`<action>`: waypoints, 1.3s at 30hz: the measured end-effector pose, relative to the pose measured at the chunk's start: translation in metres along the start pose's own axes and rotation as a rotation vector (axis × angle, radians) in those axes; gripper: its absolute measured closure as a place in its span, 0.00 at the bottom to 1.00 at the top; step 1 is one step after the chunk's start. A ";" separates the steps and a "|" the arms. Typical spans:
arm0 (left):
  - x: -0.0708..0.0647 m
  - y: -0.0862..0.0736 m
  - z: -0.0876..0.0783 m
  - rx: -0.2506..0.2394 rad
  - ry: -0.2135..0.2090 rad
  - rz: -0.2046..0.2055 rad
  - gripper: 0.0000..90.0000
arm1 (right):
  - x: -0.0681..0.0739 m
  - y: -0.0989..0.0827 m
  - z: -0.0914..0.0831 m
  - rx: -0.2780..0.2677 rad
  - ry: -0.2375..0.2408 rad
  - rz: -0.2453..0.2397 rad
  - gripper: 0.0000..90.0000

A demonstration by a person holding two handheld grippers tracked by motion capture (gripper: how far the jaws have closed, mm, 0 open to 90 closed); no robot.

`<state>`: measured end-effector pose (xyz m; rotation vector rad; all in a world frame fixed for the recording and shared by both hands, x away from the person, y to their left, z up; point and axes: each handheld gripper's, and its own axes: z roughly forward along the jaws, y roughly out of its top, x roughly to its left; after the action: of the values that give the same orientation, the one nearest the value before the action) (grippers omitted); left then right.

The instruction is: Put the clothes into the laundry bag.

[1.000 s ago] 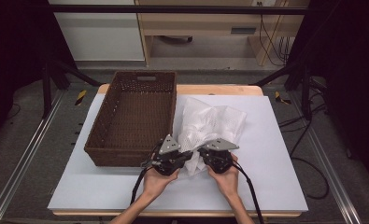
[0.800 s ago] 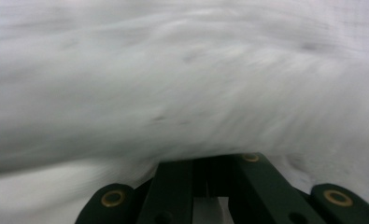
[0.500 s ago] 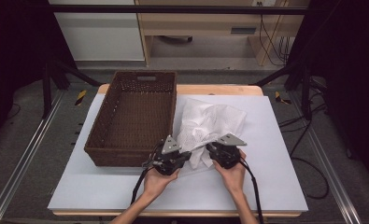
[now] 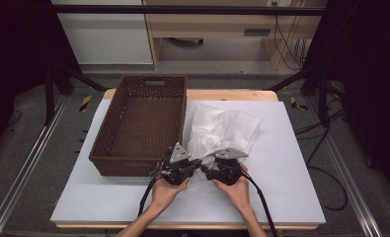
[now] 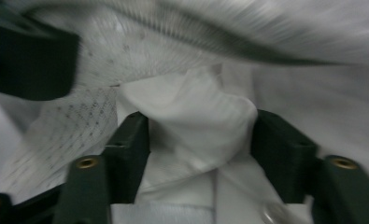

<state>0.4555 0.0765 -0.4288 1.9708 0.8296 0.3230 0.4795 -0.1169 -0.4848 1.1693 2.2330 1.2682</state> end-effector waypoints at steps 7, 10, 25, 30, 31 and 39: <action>0.000 0.003 -0.004 -0.011 -0.007 -0.005 0.98 | -0.004 0.007 -0.002 0.027 -0.011 0.010 0.97; -0.001 0.006 -0.009 -0.024 -0.009 -0.003 0.98 | -0.002 0.019 -0.011 -0.065 -0.023 0.029 0.97; -0.001 0.001 0.001 0.031 -0.008 0.002 0.98 | -0.020 0.024 0.010 -0.066 -0.231 0.075 0.84; 0.000 -0.003 0.008 0.047 0.006 0.004 0.98 | -0.018 0.009 -0.034 -0.070 -0.146 0.030 0.72; 0.000 -0.003 0.009 0.050 0.006 0.005 0.98 | -0.018 0.006 -0.042 -0.064 -0.132 0.015 0.68; 0.000 -0.005 0.010 0.045 0.006 0.001 0.98 | -0.035 -0.031 -0.073 -0.025 -0.167 0.040 0.54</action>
<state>0.4588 0.0714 -0.4381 2.0130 0.8467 0.3126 0.4404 -0.1939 -0.4739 1.2670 2.0779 1.1631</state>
